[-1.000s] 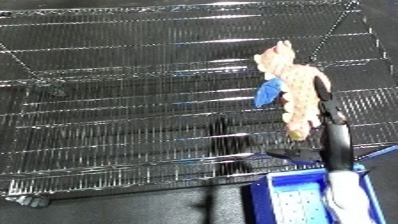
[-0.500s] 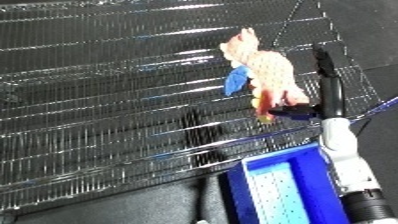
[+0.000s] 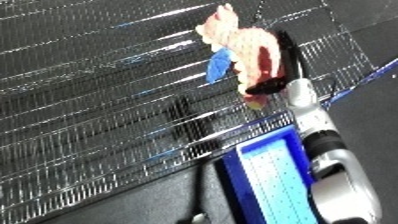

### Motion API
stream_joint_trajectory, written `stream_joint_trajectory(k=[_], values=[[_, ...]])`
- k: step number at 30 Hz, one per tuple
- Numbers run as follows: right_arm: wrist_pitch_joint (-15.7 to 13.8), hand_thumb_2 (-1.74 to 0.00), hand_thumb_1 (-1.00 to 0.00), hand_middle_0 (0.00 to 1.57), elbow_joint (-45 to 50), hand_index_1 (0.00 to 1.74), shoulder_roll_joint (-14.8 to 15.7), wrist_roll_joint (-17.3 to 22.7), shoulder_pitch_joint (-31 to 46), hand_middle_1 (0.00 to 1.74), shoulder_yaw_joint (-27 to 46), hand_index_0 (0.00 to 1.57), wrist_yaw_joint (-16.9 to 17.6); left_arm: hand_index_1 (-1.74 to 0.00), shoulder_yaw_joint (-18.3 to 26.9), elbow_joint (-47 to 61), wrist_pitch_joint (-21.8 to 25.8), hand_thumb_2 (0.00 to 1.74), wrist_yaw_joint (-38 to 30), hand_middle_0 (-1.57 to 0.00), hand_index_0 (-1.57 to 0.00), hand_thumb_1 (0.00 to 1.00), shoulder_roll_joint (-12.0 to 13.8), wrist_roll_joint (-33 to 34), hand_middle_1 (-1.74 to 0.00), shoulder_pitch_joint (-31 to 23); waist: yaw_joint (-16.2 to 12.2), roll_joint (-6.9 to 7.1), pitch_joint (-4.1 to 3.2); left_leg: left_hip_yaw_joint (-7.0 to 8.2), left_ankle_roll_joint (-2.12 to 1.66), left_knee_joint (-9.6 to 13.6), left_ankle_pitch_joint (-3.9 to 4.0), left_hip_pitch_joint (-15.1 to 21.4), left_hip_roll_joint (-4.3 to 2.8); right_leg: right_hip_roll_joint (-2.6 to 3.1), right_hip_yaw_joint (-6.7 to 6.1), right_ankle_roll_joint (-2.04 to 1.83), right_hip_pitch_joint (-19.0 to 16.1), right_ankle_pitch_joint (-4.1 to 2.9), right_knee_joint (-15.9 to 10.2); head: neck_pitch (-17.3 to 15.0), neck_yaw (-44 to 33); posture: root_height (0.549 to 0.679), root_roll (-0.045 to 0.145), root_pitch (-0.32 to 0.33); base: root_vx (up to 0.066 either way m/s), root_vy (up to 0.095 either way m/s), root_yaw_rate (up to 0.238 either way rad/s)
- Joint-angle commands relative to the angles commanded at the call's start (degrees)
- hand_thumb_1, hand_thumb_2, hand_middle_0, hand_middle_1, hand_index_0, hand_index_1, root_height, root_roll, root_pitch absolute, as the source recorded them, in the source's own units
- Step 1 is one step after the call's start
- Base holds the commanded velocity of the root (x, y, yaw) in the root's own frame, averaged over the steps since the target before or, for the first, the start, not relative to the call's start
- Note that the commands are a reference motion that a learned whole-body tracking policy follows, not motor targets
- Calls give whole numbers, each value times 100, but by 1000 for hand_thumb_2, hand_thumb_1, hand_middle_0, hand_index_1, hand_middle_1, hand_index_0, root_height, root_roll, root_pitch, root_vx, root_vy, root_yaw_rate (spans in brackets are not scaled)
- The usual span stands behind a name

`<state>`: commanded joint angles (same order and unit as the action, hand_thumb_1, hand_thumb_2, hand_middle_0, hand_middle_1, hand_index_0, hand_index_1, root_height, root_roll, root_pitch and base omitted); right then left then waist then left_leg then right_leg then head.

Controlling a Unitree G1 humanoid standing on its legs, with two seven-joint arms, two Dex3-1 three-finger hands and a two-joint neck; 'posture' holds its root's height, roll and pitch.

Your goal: Pick up the object and place it into the box

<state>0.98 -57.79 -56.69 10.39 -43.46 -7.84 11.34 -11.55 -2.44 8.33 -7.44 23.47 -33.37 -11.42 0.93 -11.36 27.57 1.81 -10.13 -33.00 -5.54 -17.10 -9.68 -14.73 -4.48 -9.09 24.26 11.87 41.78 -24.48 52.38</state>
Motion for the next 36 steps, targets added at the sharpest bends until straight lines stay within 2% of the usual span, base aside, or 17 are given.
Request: stream_joint_trajectory(k=[7, 12, 18, 27, 32, 36], values=[[-20, 0, 0, 0, -740, 0, -118, 49, -730, 0, -453, 0, -158, -1740, -96, 0, 7, 1740, -21, -1570, -1570, 1000, -51, -69, -1740, -28, 8, -148, 116, 0, -11, -29, 8, -133, 21, -31, -26, 13, 175, 32, 79, 386, 137, 627, 98, -80, 2, 5, 7], [1, 0, 0, 0, -894, 0, -88, 158, -763, 0, -517, 0, -214, -1740, -72, -12, 13, 1740, -42, -1570, -1570, 1000, -122, -98, -1740, -16, -31, -178, 208, 7, -16, -23, 14, -179, 7, -28, -25, 15, 210, 52, 94, 508, 138, 627, 97, -73, -2, -9, 25], [-6, -522, -300, 471, -861, 522, 26, 384, -447, 522, -299, 471, -239, -1740, 31, -52, 36, 1740, -91, -1570, -1570, 1000, -164, -127, -1740, -27, -44, -138, 222, 2, -15, -22, 1, -200, -34, -20, 2, 9, 188, 59, 74, 511, 106, 628, 93, -69, 0, -18, 11], [-53, -1305, -750, 1178, -699, 1305, 269, 320, -125, 1305, -207, 1178, -182, -1740, 157, -159, 91, 1740, -102, -1570, -1570, 1000, -155, -187, -1740, -4, -46, -4, 222, 12, -22, -30, -51, -99, -99, 2, 60, 1, 3, 76, 23, 404, 101, 630, 84, -82, 0, -7, 3], [-101, -1740, -1000, 1570, -456, 1740, 329, 301, 200, 1740, -88, 1570, -135, -1740, 243, -282, 105, 1740, -111, -1570, -1570, 1000, -145, -182, -1740, -31, -53, 98, 214, 0, -30, -9, -55, -26, -133, 14, 97, -6, -133, 75, -27, 392, 137, 631, 79, -92, -14, -9, 33], [-123, -1740, -1000, 1570, -208, 1740, 370, 210, 501, 1740, 13, 1570, -131, -1740, 298, -364, 89, 1740, -98, -1570, -1570, 1000, -130, -128, -1740, -37, -63, 172, 200, -10, -34, -16, -62, 22, -156, 22, 118, -5, -217, 61, -49, 402, 192, 632, 75, -100, -27, -11, 15]])
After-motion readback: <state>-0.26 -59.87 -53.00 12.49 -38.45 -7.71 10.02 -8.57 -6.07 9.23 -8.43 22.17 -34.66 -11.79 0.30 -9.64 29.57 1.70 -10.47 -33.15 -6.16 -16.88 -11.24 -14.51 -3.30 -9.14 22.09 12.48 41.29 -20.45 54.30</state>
